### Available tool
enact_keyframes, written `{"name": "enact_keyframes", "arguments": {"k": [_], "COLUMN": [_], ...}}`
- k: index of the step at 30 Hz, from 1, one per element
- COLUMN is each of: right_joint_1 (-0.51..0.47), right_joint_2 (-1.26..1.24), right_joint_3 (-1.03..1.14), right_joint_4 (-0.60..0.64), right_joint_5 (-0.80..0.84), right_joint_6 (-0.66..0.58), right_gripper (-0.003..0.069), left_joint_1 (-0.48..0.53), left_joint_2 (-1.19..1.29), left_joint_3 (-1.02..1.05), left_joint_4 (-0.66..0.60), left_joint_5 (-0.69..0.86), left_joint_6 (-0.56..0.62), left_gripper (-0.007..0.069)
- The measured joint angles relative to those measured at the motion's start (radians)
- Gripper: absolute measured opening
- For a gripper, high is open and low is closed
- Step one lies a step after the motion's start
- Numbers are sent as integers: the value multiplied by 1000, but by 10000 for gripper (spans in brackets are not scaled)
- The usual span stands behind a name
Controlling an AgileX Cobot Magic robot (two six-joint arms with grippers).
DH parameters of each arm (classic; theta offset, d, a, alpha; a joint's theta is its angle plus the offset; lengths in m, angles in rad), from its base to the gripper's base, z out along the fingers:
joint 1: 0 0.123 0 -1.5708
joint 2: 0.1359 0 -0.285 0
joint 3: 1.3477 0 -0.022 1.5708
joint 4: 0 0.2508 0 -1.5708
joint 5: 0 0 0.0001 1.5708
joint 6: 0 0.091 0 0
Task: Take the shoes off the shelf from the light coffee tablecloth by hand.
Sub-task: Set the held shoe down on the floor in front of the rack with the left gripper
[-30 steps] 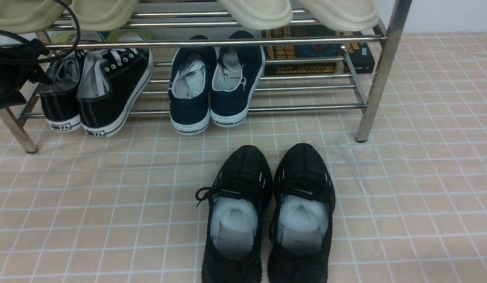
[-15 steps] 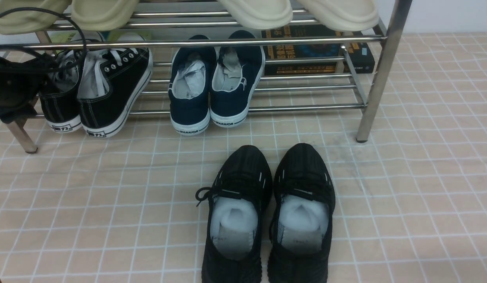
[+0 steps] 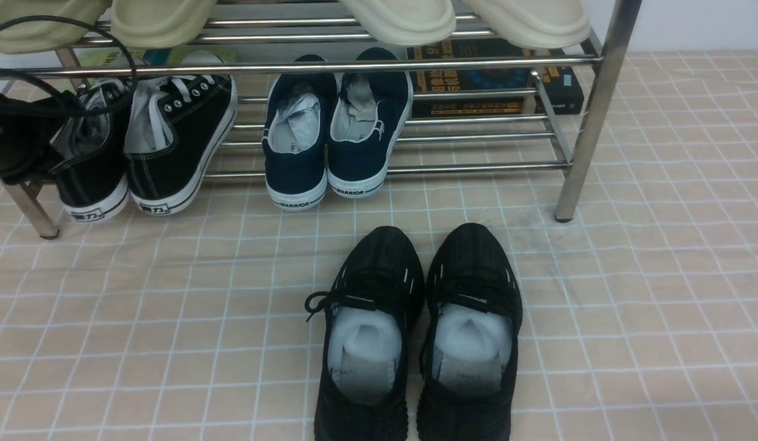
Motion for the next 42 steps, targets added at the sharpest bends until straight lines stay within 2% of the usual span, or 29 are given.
{"name": "enact_keyframes", "arguments": {"k": [10, 15, 19, 23, 28, 35, 42], "right_joint_1": [0, 0, 0, 0, 0, 0, 0], "right_joint_2": [0, 0, 0, 0, 0, 0, 0], "right_joint_3": [0, 0, 0, 0, 0, 0, 0], "right_joint_4": [-3, -3, -3, -3, -3, -3, -3], "right_joint_5": [0, 0, -1, -1, -1, -1, -1], "right_joint_6": [0, 0, 0, 0, 0, 0, 0], "right_gripper": [239, 239, 239, 239, 239, 239, 239], "left_joint_1": [1, 1, 1, 1, 1, 1, 1], "left_joint_2": [-278, -377, -477, -572, -656, -740, -753], "left_joint_3": [1, 1, 3, 85, 275, 562, 723], "left_joint_4": [111, 187, 249, 287, 321, 321, 277], "left_joint_5": [250, 323, 415, 440, 403, 222, 31], "left_joint_6": [-2, -10, -67, -107, -207, -350, -386], "left_gripper": [21, 21, 21, 21, 21, 21, 22]}}
